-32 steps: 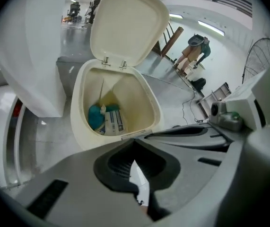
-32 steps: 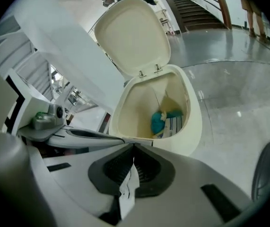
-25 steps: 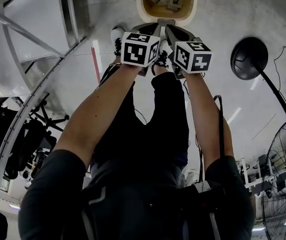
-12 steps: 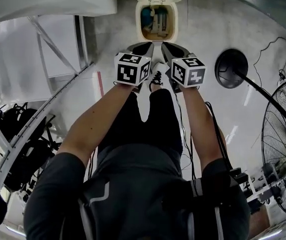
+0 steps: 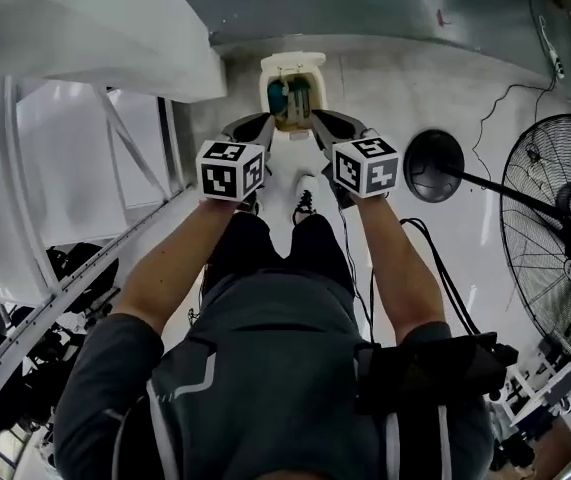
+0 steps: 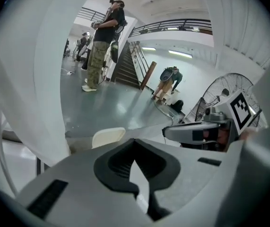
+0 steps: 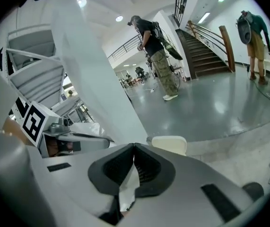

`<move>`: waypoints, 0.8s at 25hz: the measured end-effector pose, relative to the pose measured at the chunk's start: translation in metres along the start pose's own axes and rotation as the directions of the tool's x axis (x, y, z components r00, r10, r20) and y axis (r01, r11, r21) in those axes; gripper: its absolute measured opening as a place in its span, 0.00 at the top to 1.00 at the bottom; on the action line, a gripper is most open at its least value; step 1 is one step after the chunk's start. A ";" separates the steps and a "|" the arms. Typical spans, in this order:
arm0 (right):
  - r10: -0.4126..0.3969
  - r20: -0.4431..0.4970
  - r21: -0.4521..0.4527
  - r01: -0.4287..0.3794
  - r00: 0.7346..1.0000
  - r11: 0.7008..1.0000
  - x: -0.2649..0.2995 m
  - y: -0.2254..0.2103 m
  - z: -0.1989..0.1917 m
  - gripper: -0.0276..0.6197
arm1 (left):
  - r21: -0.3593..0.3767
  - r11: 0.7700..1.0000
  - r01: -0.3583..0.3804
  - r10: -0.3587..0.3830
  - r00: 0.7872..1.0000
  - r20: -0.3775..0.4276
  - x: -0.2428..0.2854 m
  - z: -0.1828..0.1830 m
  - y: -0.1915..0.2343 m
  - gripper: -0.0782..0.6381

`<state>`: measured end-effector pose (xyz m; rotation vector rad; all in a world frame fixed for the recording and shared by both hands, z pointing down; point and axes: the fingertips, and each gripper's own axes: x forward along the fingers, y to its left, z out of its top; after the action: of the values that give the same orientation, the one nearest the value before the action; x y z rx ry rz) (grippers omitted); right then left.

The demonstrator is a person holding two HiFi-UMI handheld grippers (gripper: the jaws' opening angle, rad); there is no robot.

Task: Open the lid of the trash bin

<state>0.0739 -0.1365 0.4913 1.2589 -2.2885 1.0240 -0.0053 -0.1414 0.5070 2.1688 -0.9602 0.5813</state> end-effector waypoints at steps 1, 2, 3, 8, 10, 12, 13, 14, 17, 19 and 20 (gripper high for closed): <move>-0.003 0.021 -0.015 0.004 1.000 1.000 -0.007 0.004 0.013 0.91 | 0.014 1.000 0.009 -0.010 1.000 0.023 -0.007 0.014 -0.004 0.88; -0.006 0.043 -0.030 0.007 0.999 1.000 -0.014 0.007 0.026 0.91 | 0.029 0.999 0.020 -0.021 0.999 0.046 -0.014 0.029 -0.008 0.88; -0.006 0.065 -0.044 0.009 0.998 0.999 -0.022 0.012 0.039 0.91 | 0.041 0.999 0.031 -0.034 0.997 0.067 -0.022 0.043 -0.012 0.88; -0.011 0.136 -0.091 0.024 0.991 0.996 -0.071 0.037 0.078 0.91 | 0.125 0.990 0.063 -0.079 0.990 0.121 -0.072 0.080 -0.036 0.88; -0.010 0.178 -0.123 0.032 0.984 0.992 -0.090 0.045 0.102 0.91 | 0.170 0.982 0.080 -0.108 0.981 0.158 -0.090 0.106 -0.044 0.88; -0.005 0.234 -0.169 0.045 0.972 0.985 -0.109 0.051 0.129 0.91 | 0.205 0.974 0.100 -0.141 0.970 0.197 -0.105 0.136 -0.052 0.88; -0.006 0.257 -0.194 0.057 0.966 0.979 -0.119 0.054 0.140 0.91 | 0.215 0.971 0.105 -0.152 0.965 0.214 -0.113 0.147 -0.056 0.88; -0.010 0.275 -0.216 0.072 0.962 0.974 -0.129 0.057 0.149 0.91 | 0.224 0.969 0.106 -0.158 0.960 0.230 -0.122 0.156 -0.061 0.88; -0.027 0.324 -0.258 0.116 0.946 0.959 -0.157 0.064 0.175 0.91 | 0.276 0.957 0.091 -0.175 0.939 0.295 -0.150 0.184 -0.073 0.88; -0.035 0.369 -0.266 0.141 0.929 0.954 -0.173 0.070 0.195 0.91 | 0.290 0.954 0.077 -0.180 0.920 0.348 -0.171 0.204 -0.075 0.88; -0.038 0.393 -0.269 0.154 0.919 0.951 -0.181 0.073 0.204 0.91 | 0.288 0.955 0.069 -0.178 0.910 0.374 -0.180 0.213 -0.074 0.88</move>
<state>0.1228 -0.1524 0.2136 1.5277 -2.5082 0.3981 -0.0357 -0.1787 0.2222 2.6384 -0.9819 0.2167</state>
